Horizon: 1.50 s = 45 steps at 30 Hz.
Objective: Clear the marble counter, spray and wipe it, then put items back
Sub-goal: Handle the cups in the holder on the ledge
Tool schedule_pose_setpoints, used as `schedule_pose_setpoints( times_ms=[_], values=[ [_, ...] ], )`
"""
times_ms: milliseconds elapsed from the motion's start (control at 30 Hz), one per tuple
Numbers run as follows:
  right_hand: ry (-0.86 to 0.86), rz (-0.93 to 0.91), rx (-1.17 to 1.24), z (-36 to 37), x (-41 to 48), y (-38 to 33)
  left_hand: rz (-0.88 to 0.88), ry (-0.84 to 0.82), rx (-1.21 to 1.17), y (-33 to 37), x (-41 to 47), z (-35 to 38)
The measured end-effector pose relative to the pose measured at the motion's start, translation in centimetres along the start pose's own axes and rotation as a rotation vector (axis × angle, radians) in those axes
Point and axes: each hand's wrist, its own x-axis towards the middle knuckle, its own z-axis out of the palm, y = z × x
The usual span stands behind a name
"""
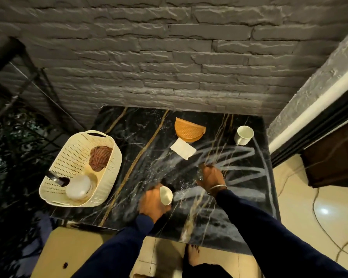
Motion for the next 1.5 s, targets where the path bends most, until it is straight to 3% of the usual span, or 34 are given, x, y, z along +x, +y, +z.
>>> schedule_pose_setpoints(
  times_ms=[300, 600, 733, 933, 1100, 1367, 1500],
  values=[
    [0.023, -0.18, 0.03, 0.6, -0.3, -5.3, -0.059, 0.085, -0.172, -3.8, -2.5, -2.2],
    [-0.095, -0.323, 0.265, 4.3, -5.5, -18.6, -0.296, 0.257, -0.358, -17.6, -11.3, -4.6],
    [-0.138, -0.49, 0.295, 8.6, -9.5, -24.6, -0.395, 0.293, -0.368, -24.8, -16.0, -4.3],
    [-0.157, -0.824, 0.157, 14.7, -12.9, -35.0, -0.543, 0.312, -0.423, -34.1, -20.9, -3.1],
    [-0.282, -0.929, -0.006, 22.7, -12.2, -43.2, -0.723, 0.321, -0.516, -41.8, -22.9, -1.8],
    [-0.513, -0.939, -0.171, 33.0, -11.6, -53.0, -0.983, 0.334, -0.616, -50.2, -22.3, 3.4],
    [-0.489, -1.051, -0.351, 39.2, -9.7, -55.3, -1.075, 0.312, -0.646, -54.0, -20.6, 6.7]
  ],
)
